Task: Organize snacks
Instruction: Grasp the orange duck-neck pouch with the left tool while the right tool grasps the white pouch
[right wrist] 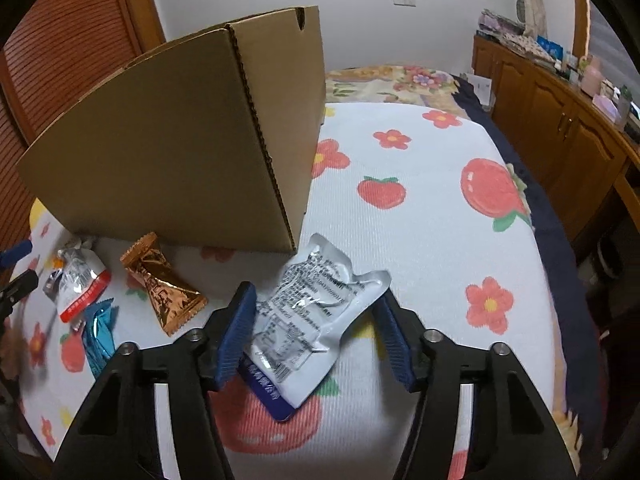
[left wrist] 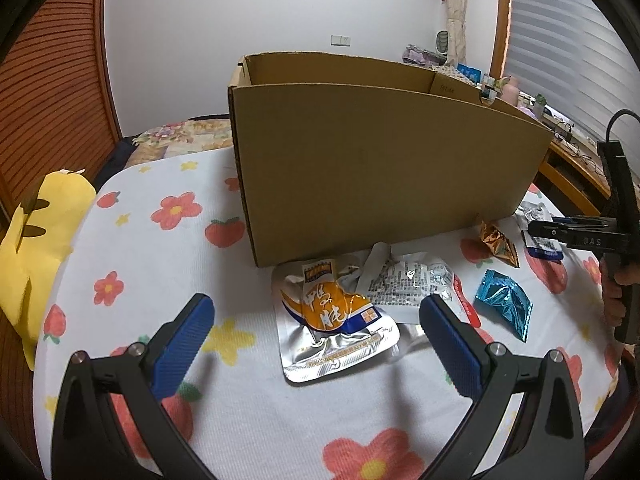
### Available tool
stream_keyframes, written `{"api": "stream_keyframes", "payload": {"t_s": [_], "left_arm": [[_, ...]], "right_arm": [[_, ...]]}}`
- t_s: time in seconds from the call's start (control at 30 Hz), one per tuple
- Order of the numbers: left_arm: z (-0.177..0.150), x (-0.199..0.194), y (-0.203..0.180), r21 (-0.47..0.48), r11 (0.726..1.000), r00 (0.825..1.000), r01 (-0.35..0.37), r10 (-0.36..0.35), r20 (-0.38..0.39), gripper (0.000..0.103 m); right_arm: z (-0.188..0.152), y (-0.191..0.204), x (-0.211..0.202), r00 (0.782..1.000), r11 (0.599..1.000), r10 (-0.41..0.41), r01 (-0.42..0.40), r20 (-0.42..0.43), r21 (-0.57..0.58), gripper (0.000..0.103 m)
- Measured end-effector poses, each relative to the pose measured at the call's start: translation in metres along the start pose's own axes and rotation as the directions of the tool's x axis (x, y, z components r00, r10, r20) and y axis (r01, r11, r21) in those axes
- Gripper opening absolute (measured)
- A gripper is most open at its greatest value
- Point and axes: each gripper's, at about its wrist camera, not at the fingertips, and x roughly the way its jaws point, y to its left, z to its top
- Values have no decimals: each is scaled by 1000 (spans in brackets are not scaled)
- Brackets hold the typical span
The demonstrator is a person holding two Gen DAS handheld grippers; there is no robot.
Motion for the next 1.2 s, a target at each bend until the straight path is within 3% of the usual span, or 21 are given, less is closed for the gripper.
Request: {"api": "stream_keyframes", "payload": {"t_s": [0.07,0.43,0.63,0.87,1.07,1.2], "left_arm": [[0,2,1,-3,1000,1000,2,-2,-8,103],[3,13,2,-17,1000,999,9,-10,-51,101],[7,18,15,-129,989,994,69,-79,-78,96],[11,31,26,-227,972,987,63,-95,-133,88],[19,41,21,-204,979,983,29,-65,-170,82],[21,46,12,-135,991,980,-11,-16,-199,76]], "right_arm": [[-1,0,-2,1000,1000,15,-15,-8,3,43],[-17,-2,-13,999,999,32,-32,12,-15,42],[-20,3,-13,999,999,7,-6,34,-44,43],[-20,4,-12,999,999,4,-3,35,-45,44],[-21,4,-13,999,999,2,0,36,-47,44],[-21,4,-13,999,999,2,-1,36,-46,44]]}}
